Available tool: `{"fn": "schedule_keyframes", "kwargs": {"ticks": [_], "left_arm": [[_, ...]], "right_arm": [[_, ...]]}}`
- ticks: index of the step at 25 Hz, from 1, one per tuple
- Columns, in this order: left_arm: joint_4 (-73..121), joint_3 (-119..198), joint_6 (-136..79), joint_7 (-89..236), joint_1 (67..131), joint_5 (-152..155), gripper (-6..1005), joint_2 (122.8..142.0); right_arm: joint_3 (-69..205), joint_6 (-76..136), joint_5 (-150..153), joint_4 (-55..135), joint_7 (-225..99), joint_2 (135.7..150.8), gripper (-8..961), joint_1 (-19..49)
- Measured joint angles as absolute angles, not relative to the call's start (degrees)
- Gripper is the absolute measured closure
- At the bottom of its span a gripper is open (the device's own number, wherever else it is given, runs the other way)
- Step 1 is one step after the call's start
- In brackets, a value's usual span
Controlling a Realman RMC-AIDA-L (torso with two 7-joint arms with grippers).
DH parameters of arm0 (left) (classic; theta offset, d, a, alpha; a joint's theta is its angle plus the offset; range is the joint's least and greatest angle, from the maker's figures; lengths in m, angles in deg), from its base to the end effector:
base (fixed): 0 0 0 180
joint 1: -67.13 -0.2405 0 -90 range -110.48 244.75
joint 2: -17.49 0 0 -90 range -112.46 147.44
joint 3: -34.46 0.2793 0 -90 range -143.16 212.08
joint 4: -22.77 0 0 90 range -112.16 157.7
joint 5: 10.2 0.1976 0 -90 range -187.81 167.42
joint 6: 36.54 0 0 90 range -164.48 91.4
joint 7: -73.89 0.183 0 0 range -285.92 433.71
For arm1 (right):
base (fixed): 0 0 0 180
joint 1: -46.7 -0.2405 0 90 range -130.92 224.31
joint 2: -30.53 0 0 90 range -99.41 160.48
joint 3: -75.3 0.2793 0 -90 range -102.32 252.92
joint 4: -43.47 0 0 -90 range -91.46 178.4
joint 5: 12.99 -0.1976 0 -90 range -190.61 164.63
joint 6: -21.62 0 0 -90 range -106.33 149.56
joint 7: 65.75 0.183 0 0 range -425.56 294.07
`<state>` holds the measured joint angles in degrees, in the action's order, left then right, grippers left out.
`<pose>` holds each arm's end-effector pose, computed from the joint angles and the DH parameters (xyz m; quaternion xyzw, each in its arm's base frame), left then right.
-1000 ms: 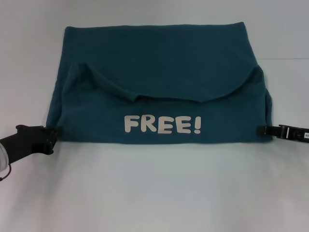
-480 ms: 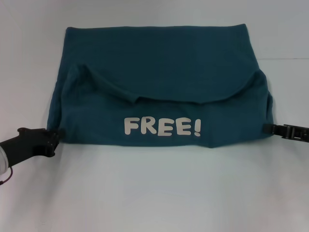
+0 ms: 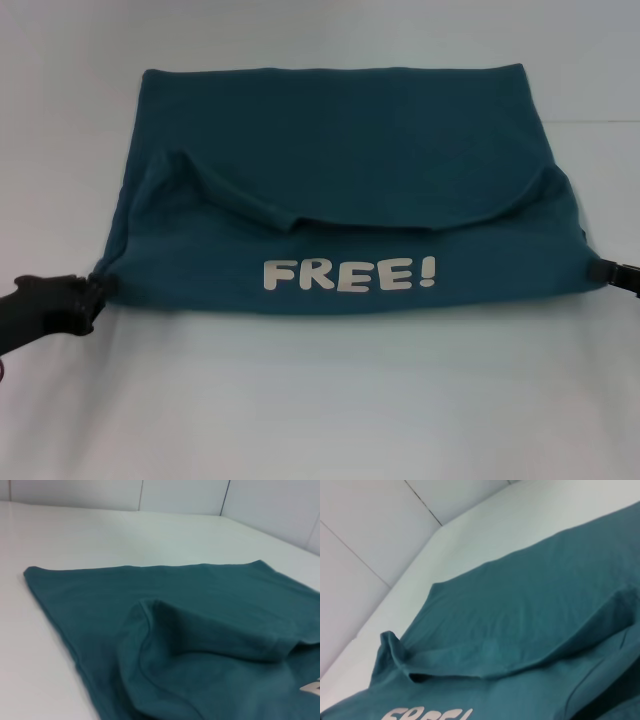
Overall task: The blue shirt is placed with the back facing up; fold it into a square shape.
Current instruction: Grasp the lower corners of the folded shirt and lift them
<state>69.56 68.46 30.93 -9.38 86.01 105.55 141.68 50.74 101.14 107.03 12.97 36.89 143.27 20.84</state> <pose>-0.3555 0.3406 -0.0206 -0.8484 -0.3564 -0.1690 0.3531 0.3558 0.3483 0.0115 -0.7857 0.5133 0.2574 0.2301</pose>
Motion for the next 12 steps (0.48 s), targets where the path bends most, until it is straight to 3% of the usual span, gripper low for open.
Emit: {"fn": "schedule_keyframes", "kwargs": {"ticks": [12], "left_arm": [[76.44, 60.70, 57.38, -15.15, 80.52, 107.28, 980, 141.51]], "right_arm": [[52.81, 116.31, 107.00, 6.80, 30.47, 142.99, 893, 28.50]]}}
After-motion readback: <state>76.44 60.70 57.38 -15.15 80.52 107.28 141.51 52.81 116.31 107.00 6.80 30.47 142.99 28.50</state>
